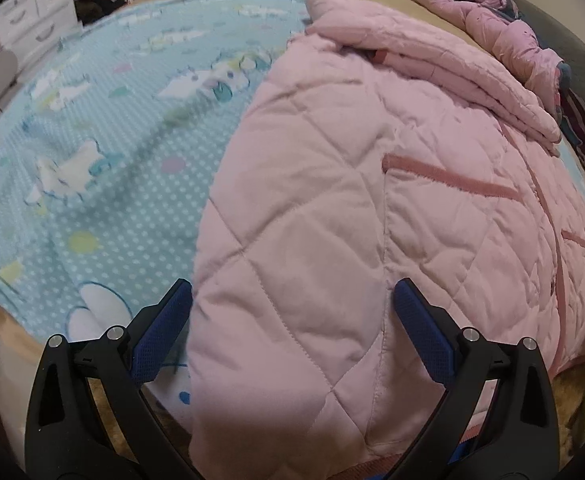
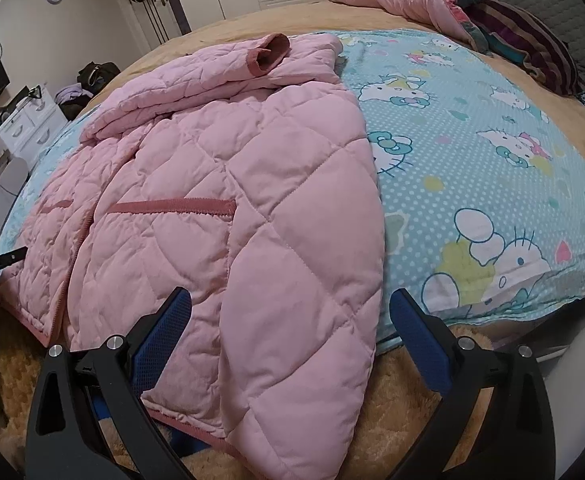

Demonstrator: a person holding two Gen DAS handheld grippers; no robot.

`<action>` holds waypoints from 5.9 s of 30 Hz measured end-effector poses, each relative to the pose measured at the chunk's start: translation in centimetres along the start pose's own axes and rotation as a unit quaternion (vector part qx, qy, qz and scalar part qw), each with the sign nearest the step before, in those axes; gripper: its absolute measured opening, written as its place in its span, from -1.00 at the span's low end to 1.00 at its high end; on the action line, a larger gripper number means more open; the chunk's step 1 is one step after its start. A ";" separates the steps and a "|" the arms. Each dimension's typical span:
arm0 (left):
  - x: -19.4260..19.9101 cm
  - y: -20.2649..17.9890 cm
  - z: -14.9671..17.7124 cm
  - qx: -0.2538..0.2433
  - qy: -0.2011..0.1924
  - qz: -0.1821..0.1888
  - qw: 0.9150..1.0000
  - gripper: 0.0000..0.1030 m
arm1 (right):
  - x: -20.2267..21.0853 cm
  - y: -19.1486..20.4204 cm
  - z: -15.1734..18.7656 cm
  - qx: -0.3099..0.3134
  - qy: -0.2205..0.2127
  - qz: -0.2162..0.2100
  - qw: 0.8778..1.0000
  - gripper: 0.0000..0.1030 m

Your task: Fold large clothes

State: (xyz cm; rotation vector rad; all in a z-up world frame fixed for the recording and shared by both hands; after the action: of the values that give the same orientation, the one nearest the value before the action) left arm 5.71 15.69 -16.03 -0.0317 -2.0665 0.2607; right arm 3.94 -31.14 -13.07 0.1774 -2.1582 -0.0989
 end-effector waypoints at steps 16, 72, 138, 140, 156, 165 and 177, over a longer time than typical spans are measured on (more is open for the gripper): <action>2.9 -2.7 -0.3 -0.028 -0.040 0.068 0.996 -0.65 | -1.0 -0.4 2.8 0.006 0.049 -0.027 0.998 0.92; 10.3 -7.4 -8.7 -0.069 -0.151 0.116 0.979 -0.82 | 9.1 1.8 -11.1 -0.057 -0.146 -0.269 0.950 -0.57; 0.2 -6.3 -31.1 -0.033 -0.138 0.024 0.990 -0.80 | -8.2 -4.0 -31.7 -0.210 -0.087 -0.187 0.956 -0.57; -0.4 -6.2 -31.3 -0.030 -0.133 0.024 0.990 -0.80 | -8.9 -4.0 -31.8 -0.210 -0.082 -0.184 0.957 -0.57; -4.1 -5.6 -32.1 -0.012 -0.108 0.027 0.994 -0.78 | -11.7 -4.3 -32.6 -0.280 -0.055 -0.236 0.929 -0.19; -5.0 -5.6 -32.4 -0.009 -0.100 0.028 0.995 -0.78 | -10.1 -4.1 -33.5 -0.319 -0.064 -0.299 0.897 0.58; -5.3 -5.5 -32.3 -0.004 -0.100 0.036 0.994 -0.73 | -6.1 -5.8 -33.8 -0.355 -0.177 -0.324 0.859 0.83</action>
State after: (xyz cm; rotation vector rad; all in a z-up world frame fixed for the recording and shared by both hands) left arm 36.80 15.23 -4.39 -0.0890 -2.2691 0.3100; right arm 35.84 -35.94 0.01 0.4710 -2.1708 -1.3839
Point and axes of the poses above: each gripper's, at about its wrist camera, not at the fingertips, and x roughly against the way its jaws point, y to its left, z to its underside, the point moved 8 cm from there along -x, roughly the way its jaws point, and after that the axes turned 5 degrees about z, right-handed, at the moved point
